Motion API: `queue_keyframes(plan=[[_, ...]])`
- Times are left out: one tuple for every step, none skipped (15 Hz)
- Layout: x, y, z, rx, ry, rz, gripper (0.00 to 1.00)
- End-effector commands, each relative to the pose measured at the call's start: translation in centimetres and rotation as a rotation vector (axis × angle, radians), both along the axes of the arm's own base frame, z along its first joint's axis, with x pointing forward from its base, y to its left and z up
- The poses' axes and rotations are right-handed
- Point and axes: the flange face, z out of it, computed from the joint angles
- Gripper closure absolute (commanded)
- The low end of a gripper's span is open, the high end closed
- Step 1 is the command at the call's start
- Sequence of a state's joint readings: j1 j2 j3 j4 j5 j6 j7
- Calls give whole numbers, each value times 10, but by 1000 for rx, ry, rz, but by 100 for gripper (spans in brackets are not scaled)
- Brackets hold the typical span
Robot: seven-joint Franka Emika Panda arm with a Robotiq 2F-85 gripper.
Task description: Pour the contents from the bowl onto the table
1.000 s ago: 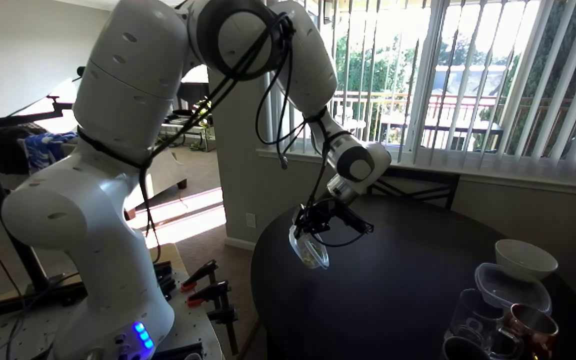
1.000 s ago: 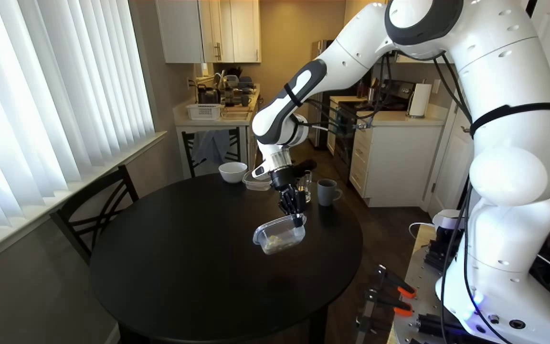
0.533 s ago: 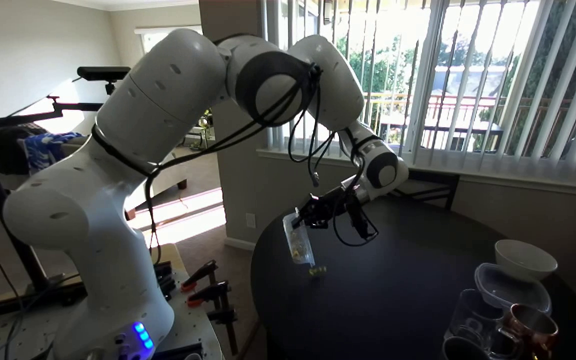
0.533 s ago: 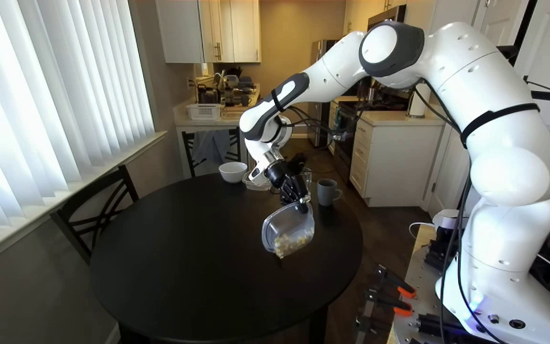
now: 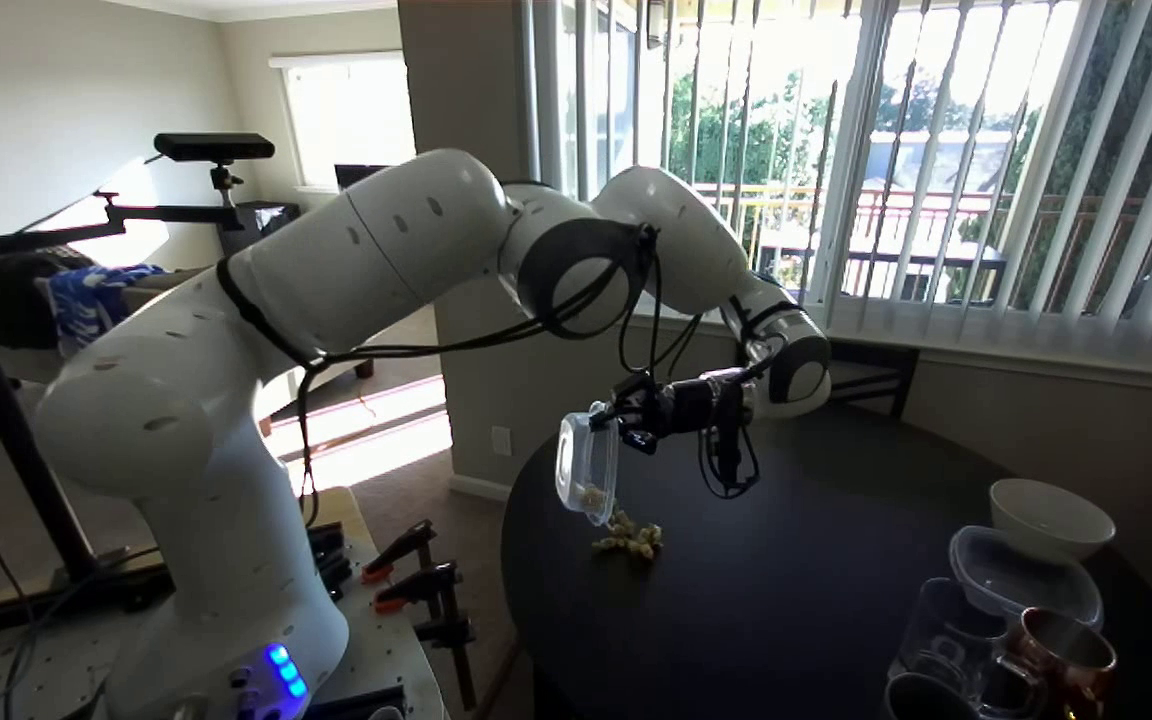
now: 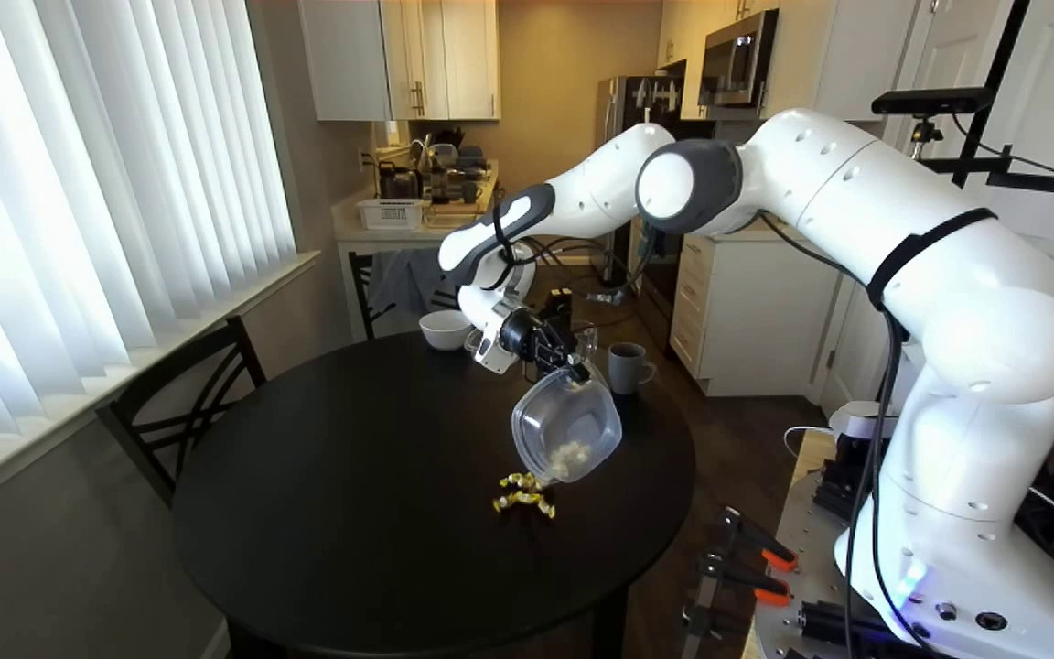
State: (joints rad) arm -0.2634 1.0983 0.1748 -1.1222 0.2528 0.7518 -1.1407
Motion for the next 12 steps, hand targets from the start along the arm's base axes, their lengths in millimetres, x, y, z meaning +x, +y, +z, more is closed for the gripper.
queue_keyframes(plan=[[14, -7, -11, -28, 113, -47, 99], [17, -8, -12, -32, 117, -63, 99], [20, -9, -14, -38, 120, -80, 99], [24, -11, -16, -51, 108, -99, 99], [29, -12, -18, -65, 90, -114, 99], [34, -12, -19, -87, 62, -131, 99], [40, -12, -19, -116, 18, -142, 99], [46, -11, -18, -139, -18, -149, 99], [52, -10, -18, -159, -64, -161, 99], [58, -9, -17, -179, -107, -173, 99], [63, -8, -17, -195, -142, -187, 99], [67, -7, -17, -209, -172, -193, 99]])
